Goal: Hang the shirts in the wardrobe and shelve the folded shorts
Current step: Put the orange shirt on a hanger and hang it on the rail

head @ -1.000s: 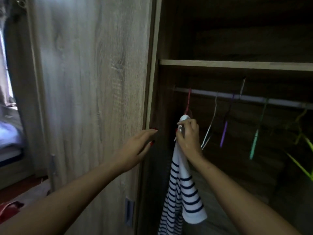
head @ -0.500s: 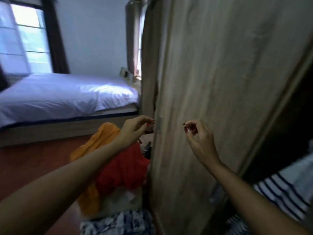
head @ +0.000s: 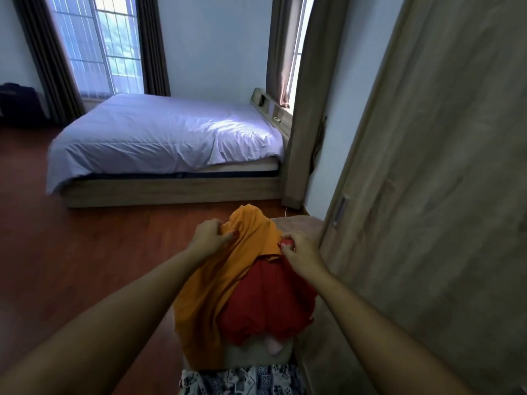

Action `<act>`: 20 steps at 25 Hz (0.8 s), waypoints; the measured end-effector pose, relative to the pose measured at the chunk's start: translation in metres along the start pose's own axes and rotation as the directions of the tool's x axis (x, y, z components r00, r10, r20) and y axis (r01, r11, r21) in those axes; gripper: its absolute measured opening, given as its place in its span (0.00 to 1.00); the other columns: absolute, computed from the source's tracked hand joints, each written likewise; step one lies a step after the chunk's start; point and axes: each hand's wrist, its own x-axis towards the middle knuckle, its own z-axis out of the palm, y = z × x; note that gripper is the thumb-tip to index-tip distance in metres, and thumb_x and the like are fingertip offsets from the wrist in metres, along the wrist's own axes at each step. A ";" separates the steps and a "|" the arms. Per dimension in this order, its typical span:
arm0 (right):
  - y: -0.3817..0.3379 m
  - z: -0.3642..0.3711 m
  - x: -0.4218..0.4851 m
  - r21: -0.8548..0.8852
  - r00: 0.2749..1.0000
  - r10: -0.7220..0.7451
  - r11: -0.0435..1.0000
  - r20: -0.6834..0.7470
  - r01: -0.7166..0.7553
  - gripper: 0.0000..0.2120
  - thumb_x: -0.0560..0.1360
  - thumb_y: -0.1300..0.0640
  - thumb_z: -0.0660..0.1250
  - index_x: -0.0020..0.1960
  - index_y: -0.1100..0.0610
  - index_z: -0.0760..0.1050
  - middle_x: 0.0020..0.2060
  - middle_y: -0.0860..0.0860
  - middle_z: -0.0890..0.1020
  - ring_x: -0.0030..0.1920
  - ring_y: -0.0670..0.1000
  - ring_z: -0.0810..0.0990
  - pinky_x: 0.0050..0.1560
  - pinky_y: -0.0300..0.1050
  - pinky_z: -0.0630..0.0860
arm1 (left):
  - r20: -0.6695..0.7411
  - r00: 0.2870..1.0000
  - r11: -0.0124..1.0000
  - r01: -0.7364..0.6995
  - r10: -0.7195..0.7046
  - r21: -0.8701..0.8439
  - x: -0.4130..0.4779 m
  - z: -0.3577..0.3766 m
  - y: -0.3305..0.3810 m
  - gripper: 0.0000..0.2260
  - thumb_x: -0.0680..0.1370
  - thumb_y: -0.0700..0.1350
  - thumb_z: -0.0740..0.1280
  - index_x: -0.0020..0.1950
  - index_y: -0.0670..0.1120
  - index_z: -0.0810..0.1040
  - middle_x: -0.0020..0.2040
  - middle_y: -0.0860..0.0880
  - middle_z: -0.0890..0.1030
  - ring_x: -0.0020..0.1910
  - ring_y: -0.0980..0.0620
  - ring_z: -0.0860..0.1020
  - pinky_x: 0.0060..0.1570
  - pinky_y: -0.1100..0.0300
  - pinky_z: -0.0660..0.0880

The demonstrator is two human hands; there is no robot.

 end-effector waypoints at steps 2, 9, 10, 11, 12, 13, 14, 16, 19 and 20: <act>0.004 0.020 0.016 0.019 0.994 0.095 0.995 0.062 -0.096 0.12 0.77 0.57 0.64 0.59 0.59 0.75 0.48 0.52 0.80 0.44 0.47 0.79 0.45 0.38 0.74 | 0.008 0.999 0.999 0.035 -0.035 -0.018 0.016 0.013 -0.011 0.18 0.75 0.50 0.69 0.62 0.46 0.74 0.54 0.48 0.78 0.51 0.52 0.77 0.51 0.56 0.76; -0.011 0.036 0.035 0.489 0.894 0.408 0.751 0.182 -0.443 0.19 0.78 0.52 0.62 0.66 0.59 0.67 0.50 0.55 0.80 0.43 0.50 0.81 0.47 0.46 0.81 | 0.000 0.997 0.878 -0.067 0.076 -0.474 0.018 -0.014 0.009 0.12 0.81 0.52 0.57 0.51 0.46 0.76 0.48 0.41 0.78 0.46 0.44 0.76 0.51 0.50 0.74; -0.019 0.030 0.033 0.630 0.866 0.414 0.601 0.280 -0.491 0.19 0.79 0.50 0.60 0.66 0.58 0.67 0.49 0.55 0.80 0.43 0.50 0.81 0.45 0.45 0.81 | 0.021 0.988 0.810 -0.111 0.151 -0.575 0.009 -0.024 0.018 0.14 0.81 0.54 0.58 0.54 0.46 0.76 0.52 0.40 0.79 0.50 0.41 0.77 0.54 0.48 0.73; -0.024 0.026 0.031 0.735 0.848 0.378 0.438 0.371 -0.517 0.19 0.79 0.47 0.60 0.65 0.57 0.68 0.50 0.54 0.79 0.46 0.52 0.80 0.46 0.46 0.80 | 0.034 0.970 0.741 -0.160 0.239 -0.652 -0.001 -0.032 0.026 0.15 0.80 0.54 0.60 0.56 0.44 0.76 0.52 0.40 0.78 0.51 0.41 0.76 0.56 0.47 0.72; -0.030 0.021 0.031 0.786 0.836 0.335 0.314 0.434 -0.533 0.20 0.78 0.43 0.60 0.63 0.55 0.69 0.51 0.54 0.79 0.50 0.54 0.79 0.47 0.49 0.80 | 0.047 0.944 0.703 -0.208 0.325 -0.680 -0.011 -0.040 0.037 0.16 0.79 0.54 0.61 0.57 0.42 0.76 0.52 0.41 0.78 0.50 0.42 0.75 0.56 0.48 0.70; -0.037 0.013 0.029 0.809 0.826 0.311 0.222 0.470 -0.544 0.22 0.76 0.40 0.61 0.61 0.55 0.70 0.52 0.56 0.78 0.53 0.56 0.78 0.48 0.51 0.79 | 0.066 0.909 0.683 -0.258 0.410 -0.683 -0.023 -0.045 0.049 0.16 0.79 0.53 0.61 0.57 0.42 0.76 0.53 0.41 0.78 0.52 0.45 0.75 0.57 0.50 0.70; -0.042 0.004 0.027 0.813 0.816 0.327 0.190 0.476 -0.550 0.25 0.75 0.38 0.61 0.60 0.57 0.71 0.53 0.58 0.79 0.54 0.57 0.78 0.49 0.52 0.78 | 0.109 0.867 0.683 -0.300 0.487 -0.665 -0.036 -0.050 0.060 0.14 0.79 0.51 0.61 0.57 0.42 0.77 0.54 0.41 0.79 0.53 0.47 0.76 0.58 0.52 0.70; -0.055 -0.019 0.019 0.838 0.820 0.393 0.185 0.415 -0.513 0.18 0.77 0.43 0.61 0.53 0.59 0.74 0.46 0.59 0.79 0.47 0.56 0.78 0.43 0.48 0.77 | 0.237 0.768 0.687 -0.333 0.595 -0.645 -0.066 -0.056 0.082 0.09 0.79 0.45 0.61 0.50 0.44 0.80 0.46 0.47 0.80 0.48 0.55 0.77 0.51 0.62 0.74; -0.071 -0.069 -0.005 0.913 0.878 0.383 0.169 0.288 -0.373 0.10 0.79 0.55 0.58 0.40 0.55 0.72 0.31 0.54 0.78 0.31 0.50 0.77 0.30 0.43 0.77 | 0.451 0.616 0.736 -0.345 0.646 -0.583 -0.101 -0.048 0.090 0.08 0.78 0.38 0.63 0.41 0.47 0.76 0.38 0.57 0.77 0.39 0.63 0.75 0.42 0.71 0.71; -0.071 -0.091 -0.019 0.935 0.901 0.349 0.146 0.256 -0.322 0.11 0.78 0.54 0.60 0.39 0.55 0.74 0.28 0.53 0.80 0.28 0.49 0.78 0.28 0.41 0.78 | 0.488 0.580 0.739 -0.345 0.652 -0.578 -0.112 -0.043 0.094 0.05 0.77 0.38 0.65 0.43 0.46 0.77 0.42 0.56 0.79 0.43 0.61 0.77 0.46 0.69 0.71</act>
